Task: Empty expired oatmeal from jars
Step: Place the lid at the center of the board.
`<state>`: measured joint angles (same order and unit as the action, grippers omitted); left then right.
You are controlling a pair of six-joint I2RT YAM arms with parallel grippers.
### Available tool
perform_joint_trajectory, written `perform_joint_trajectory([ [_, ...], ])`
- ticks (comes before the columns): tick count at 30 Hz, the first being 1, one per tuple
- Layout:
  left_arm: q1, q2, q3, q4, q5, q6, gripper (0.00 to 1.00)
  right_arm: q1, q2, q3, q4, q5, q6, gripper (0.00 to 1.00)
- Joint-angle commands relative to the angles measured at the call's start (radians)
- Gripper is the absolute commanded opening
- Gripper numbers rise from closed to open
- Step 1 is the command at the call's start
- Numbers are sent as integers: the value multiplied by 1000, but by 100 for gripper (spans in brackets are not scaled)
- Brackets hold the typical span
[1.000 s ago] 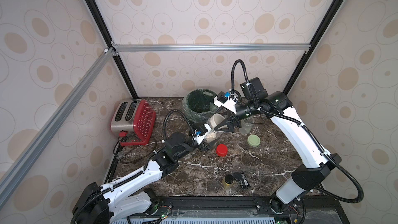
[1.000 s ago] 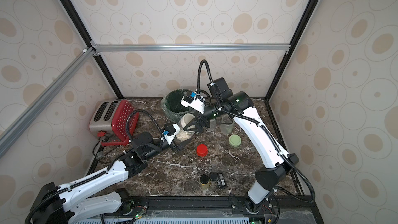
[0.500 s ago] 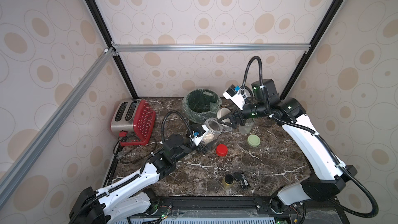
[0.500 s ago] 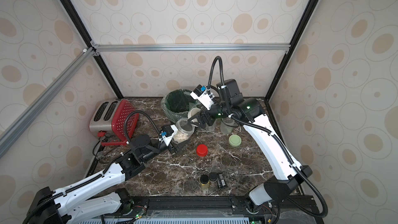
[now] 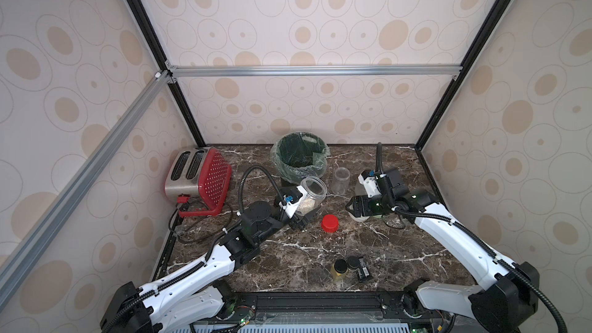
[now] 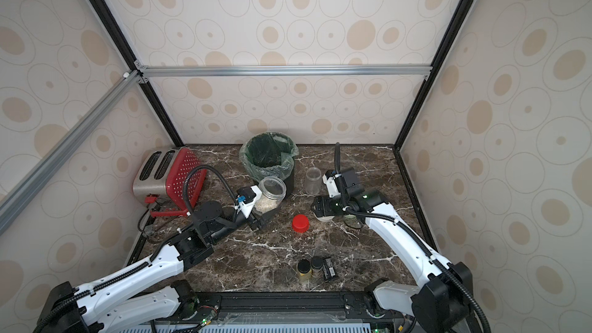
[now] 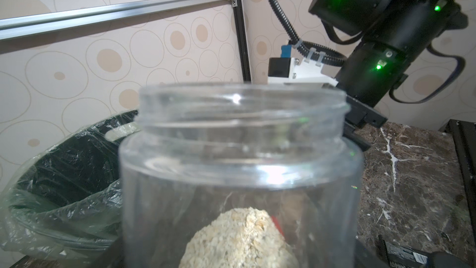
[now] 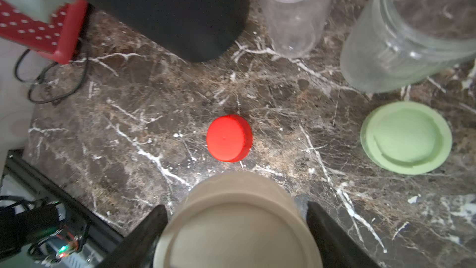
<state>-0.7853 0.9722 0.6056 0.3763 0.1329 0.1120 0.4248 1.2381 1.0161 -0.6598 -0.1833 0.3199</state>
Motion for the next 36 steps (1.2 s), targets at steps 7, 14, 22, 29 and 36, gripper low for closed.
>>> perform_joint_trajectory([
  [7,4,-26,27,57,-13,-2,0,-13,143,-103,160,105,45,41],
  [14,4,-13,41,52,-7,6,0,-33,234,-148,218,112,51,44],
  [22,4,-10,40,49,-12,15,0,-44,292,-186,266,106,52,54],
  [29,4,-11,39,49,-15,21,0,-48,321,-188,263,103,42,62],
  [36,4,-11,41,44,-17,31,0,-52,307,-192,251,102,36,77],
])
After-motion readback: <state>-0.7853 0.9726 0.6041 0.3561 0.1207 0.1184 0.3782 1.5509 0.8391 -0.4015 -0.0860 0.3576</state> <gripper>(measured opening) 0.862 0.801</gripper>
